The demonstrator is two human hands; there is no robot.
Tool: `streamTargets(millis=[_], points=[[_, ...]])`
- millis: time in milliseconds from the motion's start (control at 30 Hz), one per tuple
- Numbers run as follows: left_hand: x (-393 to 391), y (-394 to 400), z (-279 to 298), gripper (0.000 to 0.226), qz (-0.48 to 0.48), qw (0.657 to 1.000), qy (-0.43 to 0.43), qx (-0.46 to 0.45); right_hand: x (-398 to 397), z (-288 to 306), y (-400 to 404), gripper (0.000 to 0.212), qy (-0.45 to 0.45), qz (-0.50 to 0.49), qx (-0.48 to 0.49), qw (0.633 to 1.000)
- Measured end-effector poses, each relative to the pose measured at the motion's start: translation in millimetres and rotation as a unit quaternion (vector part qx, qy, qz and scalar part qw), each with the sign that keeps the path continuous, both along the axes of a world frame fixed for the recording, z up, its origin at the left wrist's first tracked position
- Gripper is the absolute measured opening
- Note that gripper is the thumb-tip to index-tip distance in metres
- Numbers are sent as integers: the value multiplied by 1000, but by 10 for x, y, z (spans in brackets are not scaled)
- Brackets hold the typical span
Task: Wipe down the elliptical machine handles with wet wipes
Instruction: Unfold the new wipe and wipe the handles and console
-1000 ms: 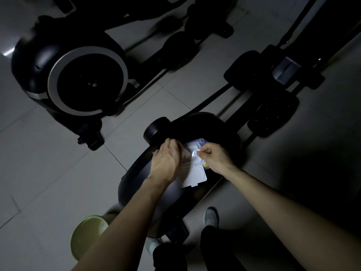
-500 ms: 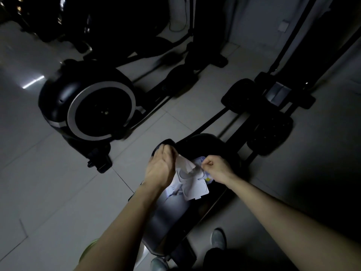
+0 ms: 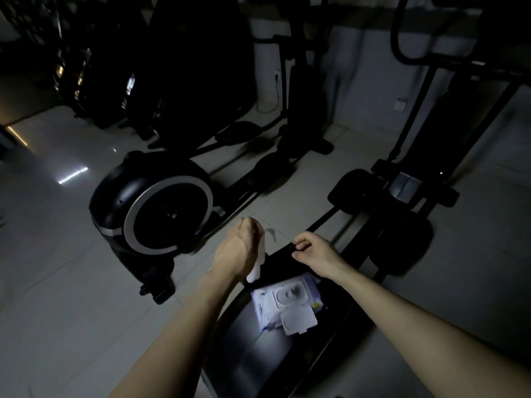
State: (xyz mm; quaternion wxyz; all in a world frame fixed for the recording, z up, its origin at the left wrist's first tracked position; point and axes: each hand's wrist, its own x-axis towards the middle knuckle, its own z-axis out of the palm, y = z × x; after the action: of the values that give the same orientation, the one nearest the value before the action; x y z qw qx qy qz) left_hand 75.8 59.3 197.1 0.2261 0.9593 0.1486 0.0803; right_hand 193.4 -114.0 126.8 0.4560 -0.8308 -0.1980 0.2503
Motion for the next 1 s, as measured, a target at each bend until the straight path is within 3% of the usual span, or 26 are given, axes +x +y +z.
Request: streamTargets(millis=[133, 333, 500, 567, 767, 867, 1000], points=[[60, 74, 288, 10, -49, 997, -17, 54, 67, 400, 99, 36, -77, 35, 43, 995], [142, 66, 742, 14, -49, 998, -30, 27, 137, 914, 191, 39, -167, 45, 30, 985], [207, 72, 971, 14, -61, 998, -13, -30, 202, 1177, 270, 14, -241, 78, 42, 966], [194, 68, 1055, 14, -62, 997, -14, -49, 223, 1263, 291, 3, -251, 73, 45, 964], [171, 170, 1210, 15, -62, 992, -42, -96, 314, 1552, 306, 12, -192, 50, 71, 978], [202, 281, 1250, 27, -89, 988, -38, -123, 353, 1701, 333, 15, -181, 57, 96, 977], [188, 351, 1314, 40, -119, 988, -48, -89, 388, 1852, 353, 13, -187, 49, 112, 975]])
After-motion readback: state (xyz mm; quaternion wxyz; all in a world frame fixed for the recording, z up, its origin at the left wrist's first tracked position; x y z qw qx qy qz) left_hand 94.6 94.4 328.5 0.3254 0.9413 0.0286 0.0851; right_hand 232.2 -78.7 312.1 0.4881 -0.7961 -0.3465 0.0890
